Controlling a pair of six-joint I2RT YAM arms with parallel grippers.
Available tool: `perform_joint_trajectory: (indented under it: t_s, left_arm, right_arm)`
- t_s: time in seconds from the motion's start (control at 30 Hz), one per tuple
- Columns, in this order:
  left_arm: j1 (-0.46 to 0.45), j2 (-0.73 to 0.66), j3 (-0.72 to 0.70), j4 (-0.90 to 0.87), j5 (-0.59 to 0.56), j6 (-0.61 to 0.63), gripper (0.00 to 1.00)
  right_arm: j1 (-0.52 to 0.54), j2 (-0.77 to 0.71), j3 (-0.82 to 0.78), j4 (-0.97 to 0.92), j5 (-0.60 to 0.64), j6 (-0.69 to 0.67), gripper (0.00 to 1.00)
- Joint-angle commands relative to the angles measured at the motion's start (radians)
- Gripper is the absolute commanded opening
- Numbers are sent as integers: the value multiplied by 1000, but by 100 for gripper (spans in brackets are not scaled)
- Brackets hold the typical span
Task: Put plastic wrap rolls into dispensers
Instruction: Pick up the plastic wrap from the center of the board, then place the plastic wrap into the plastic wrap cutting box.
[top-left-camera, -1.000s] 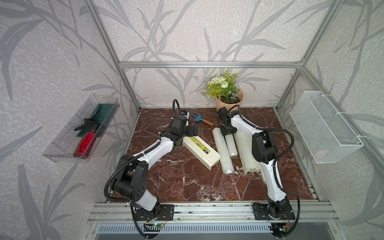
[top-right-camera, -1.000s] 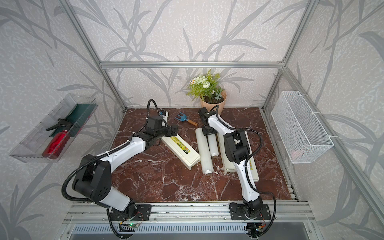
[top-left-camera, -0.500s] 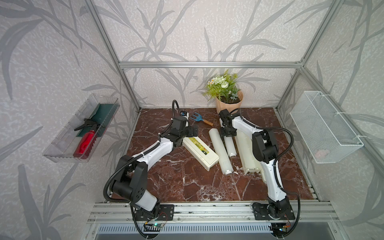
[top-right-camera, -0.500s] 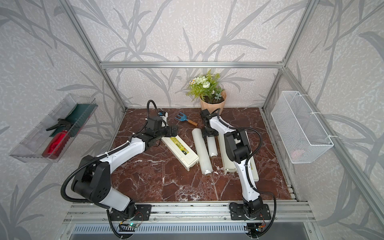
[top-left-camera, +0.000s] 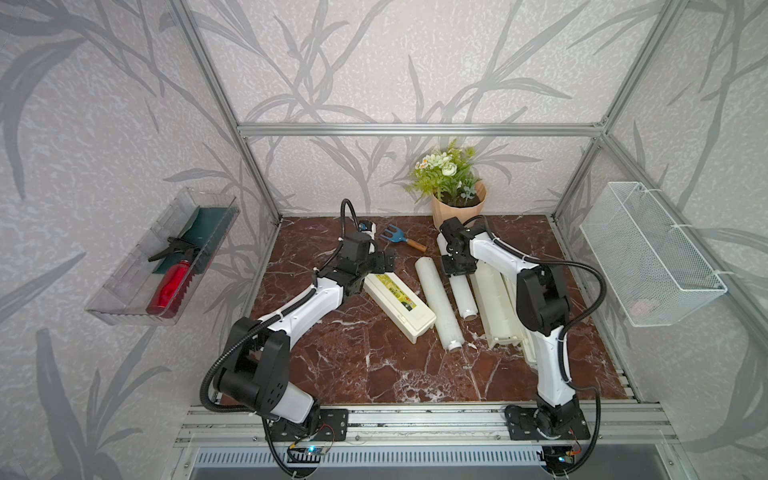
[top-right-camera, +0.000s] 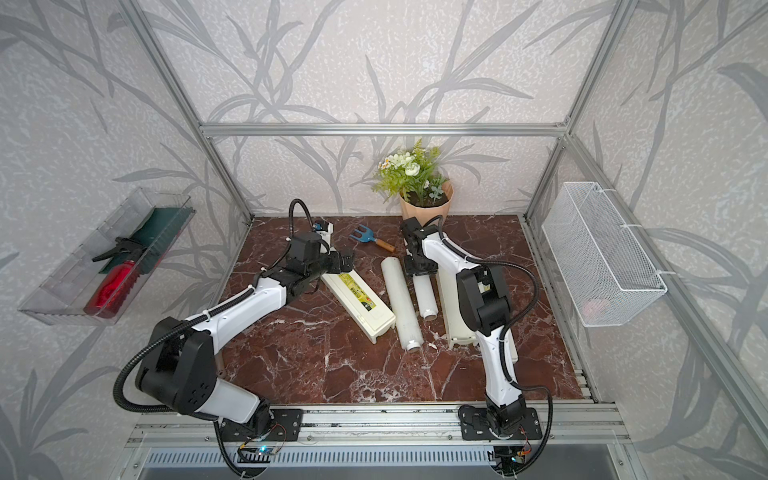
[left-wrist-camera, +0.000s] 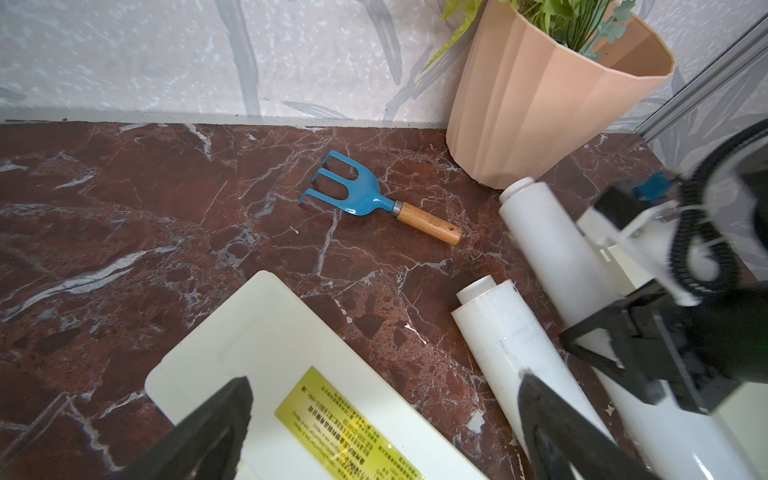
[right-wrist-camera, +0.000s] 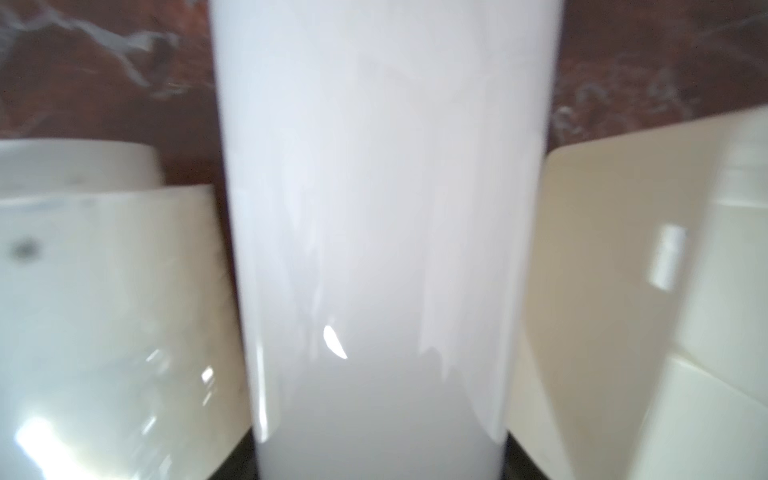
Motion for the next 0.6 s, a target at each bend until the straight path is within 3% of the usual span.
perform_joint_trajectory:
  t_s: [0.0,0.33,0.57]
  left_arm:
    - [4,1,6,14,6,-19,99]
    - [1,44,18,48,88,-72,99]
    - [-11,52,26,55,95,-75,99]
  right_arm:
    - [-14,-192,-11,-34,-17,-10,25]
    - [-120,-452,-346,26,-8,-26,25]
    - [-170,-452,-446,105,-7,-47,25]
